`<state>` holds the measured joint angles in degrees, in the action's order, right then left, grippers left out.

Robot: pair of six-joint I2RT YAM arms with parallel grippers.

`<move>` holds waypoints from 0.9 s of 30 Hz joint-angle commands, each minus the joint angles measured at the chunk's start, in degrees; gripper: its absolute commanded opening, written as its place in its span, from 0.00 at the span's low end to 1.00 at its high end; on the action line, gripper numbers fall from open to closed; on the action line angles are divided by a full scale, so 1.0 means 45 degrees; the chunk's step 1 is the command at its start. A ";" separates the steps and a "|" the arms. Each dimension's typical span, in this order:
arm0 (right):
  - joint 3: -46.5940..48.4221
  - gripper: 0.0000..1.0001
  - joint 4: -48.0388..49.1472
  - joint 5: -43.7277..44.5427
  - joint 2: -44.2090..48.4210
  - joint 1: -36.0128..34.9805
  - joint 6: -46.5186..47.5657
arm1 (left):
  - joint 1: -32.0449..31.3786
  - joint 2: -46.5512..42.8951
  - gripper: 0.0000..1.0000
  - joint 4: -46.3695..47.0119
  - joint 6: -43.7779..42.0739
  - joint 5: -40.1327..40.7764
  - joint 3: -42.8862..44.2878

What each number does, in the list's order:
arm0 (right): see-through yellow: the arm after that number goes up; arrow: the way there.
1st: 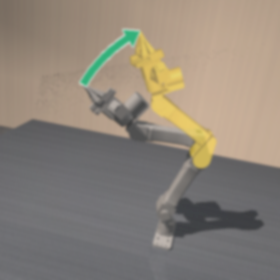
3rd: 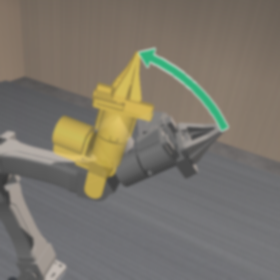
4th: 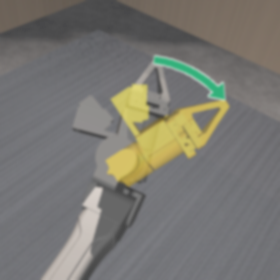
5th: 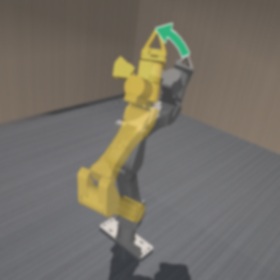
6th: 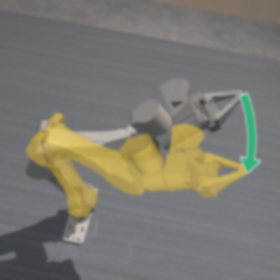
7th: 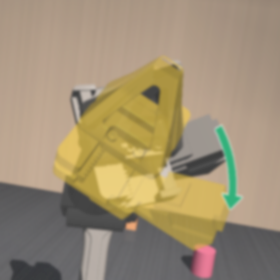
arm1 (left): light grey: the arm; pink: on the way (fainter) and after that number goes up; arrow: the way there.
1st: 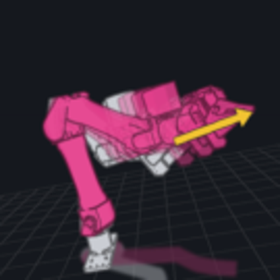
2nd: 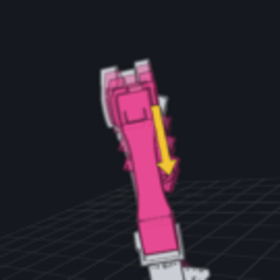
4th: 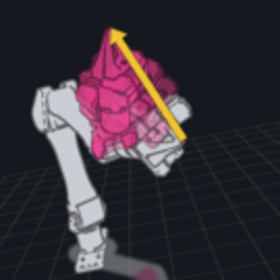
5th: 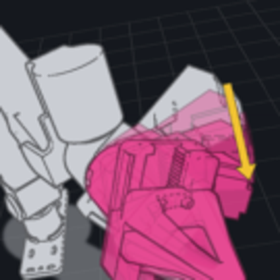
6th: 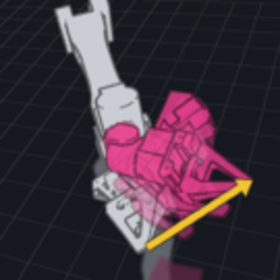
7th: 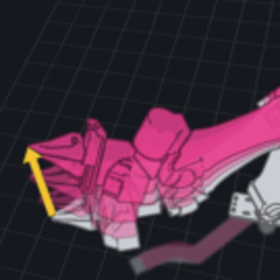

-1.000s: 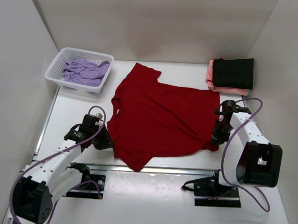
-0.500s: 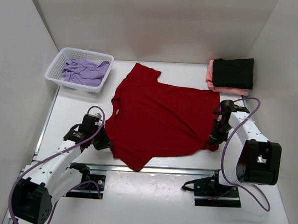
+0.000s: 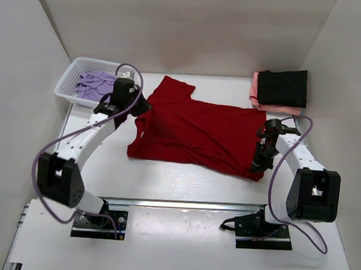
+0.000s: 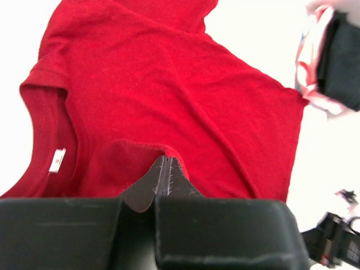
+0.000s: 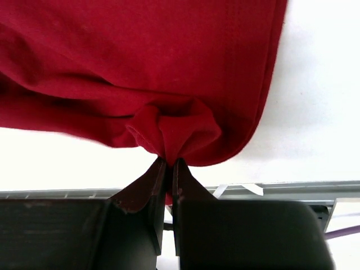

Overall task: Fold and stack the t-shirts
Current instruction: Grap the side of the flattened tshirt closest away from the robot with both arms, then fold the flattened tshirt in 1/3 of the way

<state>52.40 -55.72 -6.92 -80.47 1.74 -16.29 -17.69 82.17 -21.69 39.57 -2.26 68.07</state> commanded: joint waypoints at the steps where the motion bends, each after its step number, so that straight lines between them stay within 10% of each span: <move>1: 0.0347 0.00 0.0313 -0.0375 0.0185 0.0043 0.0397 | -0.0209 0.0762 0.00 -0.0080 -0.0532 0.0229 0.0905; 27: 0.2748 0.00 0.0684 -0.2681 -0.1942 0.3227 0.0983 | 0.0748 0.4788 0.00 0.0700 -0.1177 -0.0766 0.3974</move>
<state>62.30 -51.68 -19.68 -88.16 15.62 -12.03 -14.44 105.80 -20.29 34.20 -5.04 83.31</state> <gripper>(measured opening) 0.035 0.015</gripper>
